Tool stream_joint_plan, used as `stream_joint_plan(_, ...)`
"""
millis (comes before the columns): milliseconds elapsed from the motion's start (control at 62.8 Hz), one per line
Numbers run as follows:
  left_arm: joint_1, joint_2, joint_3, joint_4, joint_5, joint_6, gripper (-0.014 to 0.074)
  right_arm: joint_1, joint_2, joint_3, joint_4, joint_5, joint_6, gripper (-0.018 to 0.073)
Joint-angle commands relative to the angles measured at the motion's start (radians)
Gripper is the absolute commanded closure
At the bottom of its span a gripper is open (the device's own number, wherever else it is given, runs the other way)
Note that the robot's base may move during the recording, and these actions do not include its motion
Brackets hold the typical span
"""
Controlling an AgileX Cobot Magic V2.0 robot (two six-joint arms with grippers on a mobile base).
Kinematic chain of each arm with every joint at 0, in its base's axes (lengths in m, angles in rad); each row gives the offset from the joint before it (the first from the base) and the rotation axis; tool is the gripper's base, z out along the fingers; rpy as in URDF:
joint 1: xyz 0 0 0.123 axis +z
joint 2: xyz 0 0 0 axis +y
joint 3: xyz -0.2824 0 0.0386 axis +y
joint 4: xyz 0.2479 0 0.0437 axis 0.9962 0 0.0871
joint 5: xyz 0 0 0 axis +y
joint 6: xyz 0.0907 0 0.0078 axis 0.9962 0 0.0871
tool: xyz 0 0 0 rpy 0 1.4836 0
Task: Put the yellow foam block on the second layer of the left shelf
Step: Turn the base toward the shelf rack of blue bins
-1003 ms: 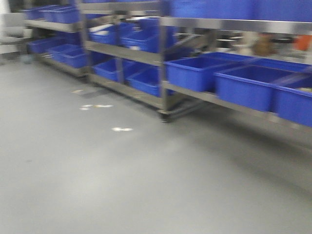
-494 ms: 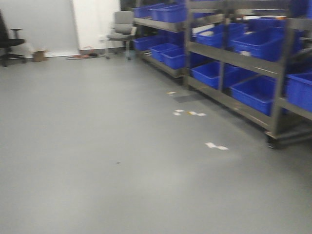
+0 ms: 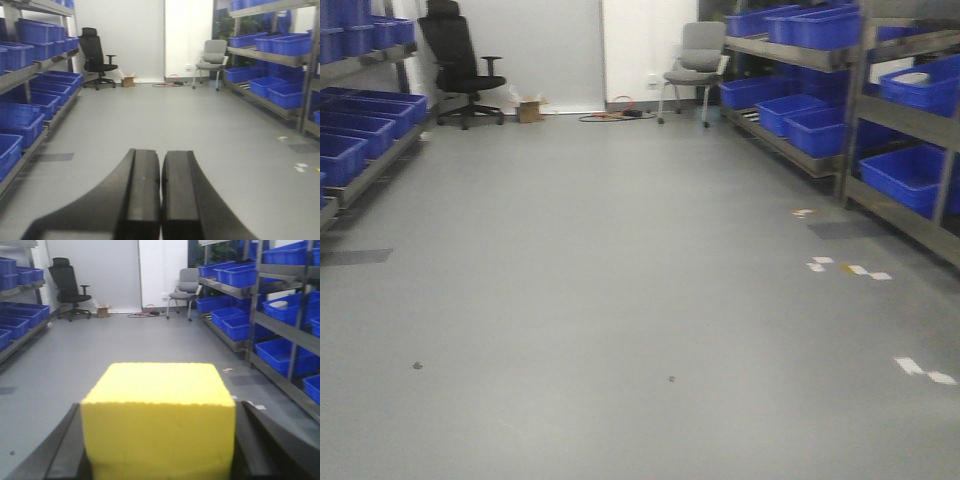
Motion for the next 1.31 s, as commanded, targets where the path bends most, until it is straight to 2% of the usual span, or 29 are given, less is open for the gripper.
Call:
stream_joint_plan(0,-0.005,-0.018,0.027,-0.006,-0.081,-0.003,0.0472,-0.007,0.012,-0.028,0.003,-0.096,-0.008,0.0055)
stream_joint_plan(1290,-0.005,-0.018,0.027,-0.006,-0.081,-0.003,0.0472,-0.007,0.012,-0.028,0.003,-0.096,-0.008,0.0055)
